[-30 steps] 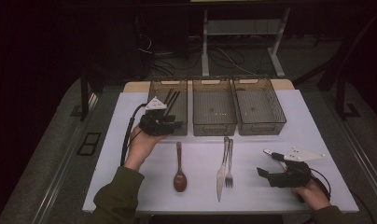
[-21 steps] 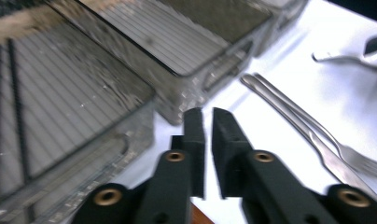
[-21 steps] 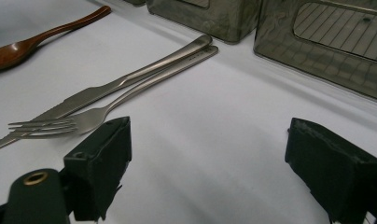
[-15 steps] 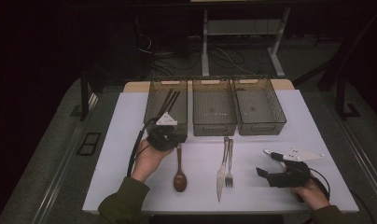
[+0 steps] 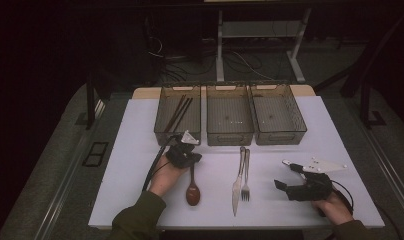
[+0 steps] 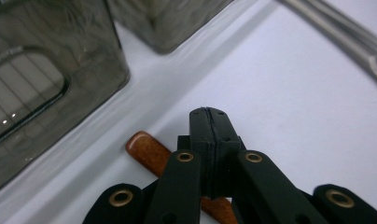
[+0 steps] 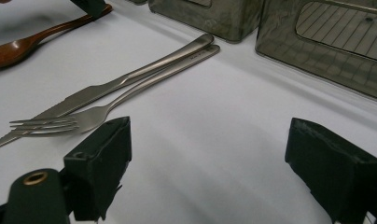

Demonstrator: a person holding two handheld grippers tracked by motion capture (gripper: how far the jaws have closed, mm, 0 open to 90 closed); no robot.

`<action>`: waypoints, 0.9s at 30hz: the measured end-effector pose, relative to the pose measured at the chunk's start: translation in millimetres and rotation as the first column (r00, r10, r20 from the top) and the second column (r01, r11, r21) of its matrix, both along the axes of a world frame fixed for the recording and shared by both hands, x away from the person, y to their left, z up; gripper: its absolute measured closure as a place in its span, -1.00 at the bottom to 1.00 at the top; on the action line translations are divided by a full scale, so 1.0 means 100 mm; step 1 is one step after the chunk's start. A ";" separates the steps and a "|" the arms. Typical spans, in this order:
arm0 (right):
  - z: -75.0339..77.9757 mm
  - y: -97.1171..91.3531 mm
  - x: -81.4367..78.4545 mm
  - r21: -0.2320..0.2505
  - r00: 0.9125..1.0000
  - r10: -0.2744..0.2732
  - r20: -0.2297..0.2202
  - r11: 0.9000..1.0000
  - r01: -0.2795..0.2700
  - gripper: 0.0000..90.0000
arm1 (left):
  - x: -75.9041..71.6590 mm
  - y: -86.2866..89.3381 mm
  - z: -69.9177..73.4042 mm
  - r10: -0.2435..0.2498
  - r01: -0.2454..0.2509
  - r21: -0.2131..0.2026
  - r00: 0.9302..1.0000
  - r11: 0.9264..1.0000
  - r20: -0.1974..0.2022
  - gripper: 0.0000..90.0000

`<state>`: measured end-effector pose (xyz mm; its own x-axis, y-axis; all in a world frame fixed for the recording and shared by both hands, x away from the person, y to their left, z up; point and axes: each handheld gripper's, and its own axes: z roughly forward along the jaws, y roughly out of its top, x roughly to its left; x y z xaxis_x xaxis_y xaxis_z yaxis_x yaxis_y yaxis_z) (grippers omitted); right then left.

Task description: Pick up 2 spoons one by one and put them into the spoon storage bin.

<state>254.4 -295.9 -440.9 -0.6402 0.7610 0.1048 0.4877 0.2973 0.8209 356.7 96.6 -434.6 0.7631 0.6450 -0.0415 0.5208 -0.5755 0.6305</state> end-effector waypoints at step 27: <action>0.00 -0.03 -0.01 0.011 1.000 -0.010 0.001 1.000 0.010 -0.68 | -0.04 0.31 -0.03 0.074 -0.074 0.034 0.997 0.997 -0.015 0.98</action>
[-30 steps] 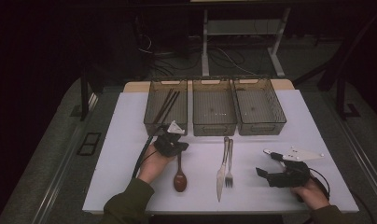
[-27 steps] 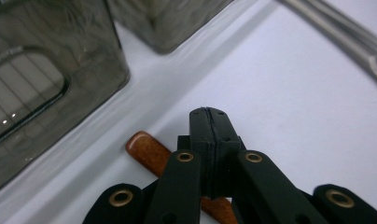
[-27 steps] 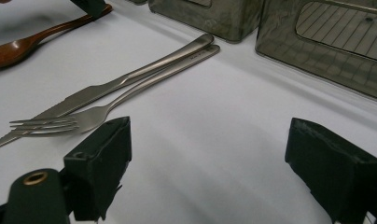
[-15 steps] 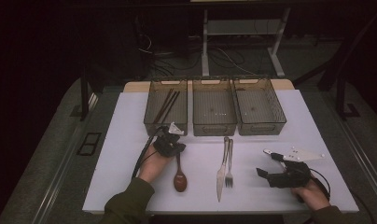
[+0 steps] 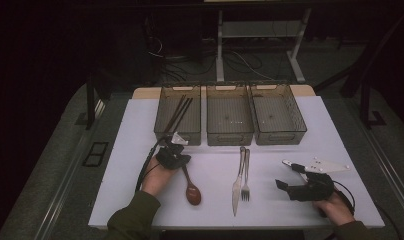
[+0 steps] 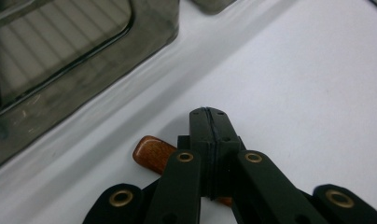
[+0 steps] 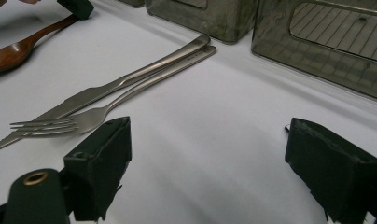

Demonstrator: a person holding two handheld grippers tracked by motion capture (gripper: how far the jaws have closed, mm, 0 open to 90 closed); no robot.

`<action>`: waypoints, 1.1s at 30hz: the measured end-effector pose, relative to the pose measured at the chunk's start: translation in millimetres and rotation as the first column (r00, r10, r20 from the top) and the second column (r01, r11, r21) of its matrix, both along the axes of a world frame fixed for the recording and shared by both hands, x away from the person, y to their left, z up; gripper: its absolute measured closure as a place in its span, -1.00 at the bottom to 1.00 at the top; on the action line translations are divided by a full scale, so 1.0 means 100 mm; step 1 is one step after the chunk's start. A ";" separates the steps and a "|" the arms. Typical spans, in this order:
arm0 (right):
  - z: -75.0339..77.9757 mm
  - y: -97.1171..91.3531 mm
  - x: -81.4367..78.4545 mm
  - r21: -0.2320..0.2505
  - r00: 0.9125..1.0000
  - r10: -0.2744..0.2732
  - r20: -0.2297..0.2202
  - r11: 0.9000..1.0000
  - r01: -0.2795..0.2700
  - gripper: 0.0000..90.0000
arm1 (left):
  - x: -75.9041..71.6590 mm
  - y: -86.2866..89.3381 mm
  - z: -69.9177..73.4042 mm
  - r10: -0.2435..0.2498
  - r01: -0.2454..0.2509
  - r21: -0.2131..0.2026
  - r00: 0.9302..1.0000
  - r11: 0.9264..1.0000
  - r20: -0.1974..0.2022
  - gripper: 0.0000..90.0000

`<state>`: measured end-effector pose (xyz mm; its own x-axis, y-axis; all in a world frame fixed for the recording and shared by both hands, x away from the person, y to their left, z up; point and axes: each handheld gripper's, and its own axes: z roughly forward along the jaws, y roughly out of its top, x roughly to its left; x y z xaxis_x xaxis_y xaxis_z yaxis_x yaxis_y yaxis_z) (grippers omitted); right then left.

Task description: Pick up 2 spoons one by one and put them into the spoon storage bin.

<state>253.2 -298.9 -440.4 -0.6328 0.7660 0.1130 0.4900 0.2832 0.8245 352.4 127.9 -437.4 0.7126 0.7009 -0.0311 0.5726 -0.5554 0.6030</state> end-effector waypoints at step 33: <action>0.00 0.00 0.00 -0.004 1.000 0.000 0.001 1.000 0.000 -0.68 | -0.55 0.58 0.05 0.028 -0.028 0.030 0.999 0.999 -0.024 0.98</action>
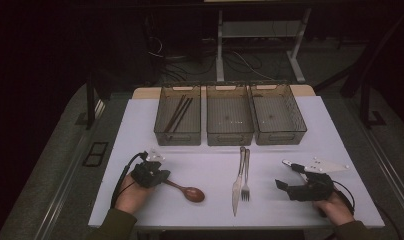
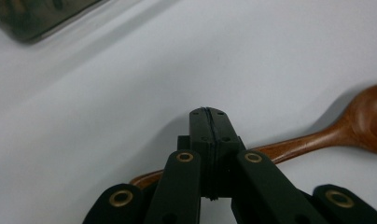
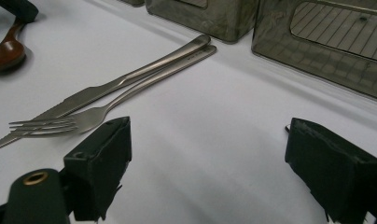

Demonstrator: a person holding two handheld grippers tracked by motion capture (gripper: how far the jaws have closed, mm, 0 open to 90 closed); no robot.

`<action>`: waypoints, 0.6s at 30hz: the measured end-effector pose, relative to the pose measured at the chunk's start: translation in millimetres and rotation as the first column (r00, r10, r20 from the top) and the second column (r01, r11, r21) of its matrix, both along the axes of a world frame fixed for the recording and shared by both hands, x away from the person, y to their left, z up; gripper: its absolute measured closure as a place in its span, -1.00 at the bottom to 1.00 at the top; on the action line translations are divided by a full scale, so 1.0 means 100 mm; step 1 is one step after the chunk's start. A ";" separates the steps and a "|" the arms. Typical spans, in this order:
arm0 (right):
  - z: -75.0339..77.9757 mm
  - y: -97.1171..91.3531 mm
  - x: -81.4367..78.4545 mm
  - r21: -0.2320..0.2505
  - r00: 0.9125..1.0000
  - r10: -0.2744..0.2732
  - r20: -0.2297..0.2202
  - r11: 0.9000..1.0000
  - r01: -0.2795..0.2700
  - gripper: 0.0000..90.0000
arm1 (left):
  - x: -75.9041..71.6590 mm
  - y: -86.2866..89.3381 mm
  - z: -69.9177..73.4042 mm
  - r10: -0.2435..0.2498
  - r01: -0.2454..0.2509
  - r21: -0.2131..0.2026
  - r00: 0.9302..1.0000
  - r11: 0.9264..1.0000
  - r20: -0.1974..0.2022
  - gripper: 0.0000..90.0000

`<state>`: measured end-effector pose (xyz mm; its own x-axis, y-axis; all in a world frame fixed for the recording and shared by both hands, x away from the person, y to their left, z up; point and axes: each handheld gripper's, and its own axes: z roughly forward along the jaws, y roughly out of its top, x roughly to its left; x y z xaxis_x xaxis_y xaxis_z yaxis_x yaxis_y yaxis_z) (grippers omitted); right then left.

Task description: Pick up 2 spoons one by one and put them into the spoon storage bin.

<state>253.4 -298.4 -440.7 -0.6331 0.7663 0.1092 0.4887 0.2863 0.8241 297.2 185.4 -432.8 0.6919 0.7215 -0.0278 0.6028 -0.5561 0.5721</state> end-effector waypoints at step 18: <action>0.00 0.01 0.00 -0.007 1.000 0.004 -0.002 1.000 -0.004 -0.68 | -0.10 -0.21 0.18 -0.122 0.134 -0.197 0.990 0.971 0.071 0.42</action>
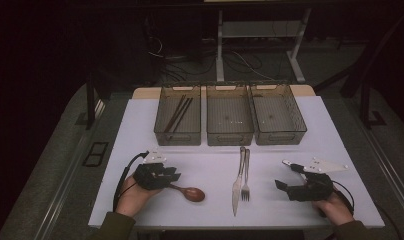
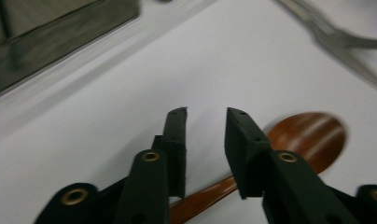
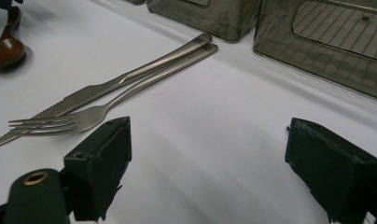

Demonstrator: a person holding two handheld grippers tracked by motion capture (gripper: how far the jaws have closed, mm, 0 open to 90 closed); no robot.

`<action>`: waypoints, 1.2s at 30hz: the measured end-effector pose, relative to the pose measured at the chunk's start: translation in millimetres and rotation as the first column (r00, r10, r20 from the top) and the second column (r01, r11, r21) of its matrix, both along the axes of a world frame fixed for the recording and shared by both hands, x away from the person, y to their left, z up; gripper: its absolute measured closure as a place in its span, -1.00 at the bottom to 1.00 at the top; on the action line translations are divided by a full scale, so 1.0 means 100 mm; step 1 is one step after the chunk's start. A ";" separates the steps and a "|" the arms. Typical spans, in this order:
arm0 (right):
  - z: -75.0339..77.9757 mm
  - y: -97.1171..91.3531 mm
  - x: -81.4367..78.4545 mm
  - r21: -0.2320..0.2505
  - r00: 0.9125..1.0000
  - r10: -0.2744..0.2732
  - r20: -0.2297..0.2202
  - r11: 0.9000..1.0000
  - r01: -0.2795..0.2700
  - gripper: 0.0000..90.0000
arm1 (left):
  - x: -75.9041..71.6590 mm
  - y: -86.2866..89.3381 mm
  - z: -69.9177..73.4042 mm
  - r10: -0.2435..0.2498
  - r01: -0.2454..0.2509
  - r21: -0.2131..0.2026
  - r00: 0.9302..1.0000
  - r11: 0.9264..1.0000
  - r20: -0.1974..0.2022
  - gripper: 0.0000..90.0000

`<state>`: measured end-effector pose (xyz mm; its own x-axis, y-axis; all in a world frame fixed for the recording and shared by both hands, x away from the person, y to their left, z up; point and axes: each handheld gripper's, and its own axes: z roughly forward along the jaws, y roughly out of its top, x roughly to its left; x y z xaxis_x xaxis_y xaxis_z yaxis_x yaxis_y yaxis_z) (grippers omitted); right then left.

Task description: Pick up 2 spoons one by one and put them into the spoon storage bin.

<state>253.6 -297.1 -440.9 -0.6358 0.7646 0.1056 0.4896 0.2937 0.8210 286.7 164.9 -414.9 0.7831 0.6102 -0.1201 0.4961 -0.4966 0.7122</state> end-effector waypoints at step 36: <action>0.00 0.00 0.00 0.001 1.000 0.002 -0.001 1.000 -0.002 -0.68 | -0.11 -0.42 -0.23 -0.267 0.270 0.048 0.962 0.962 -0.053 -0.12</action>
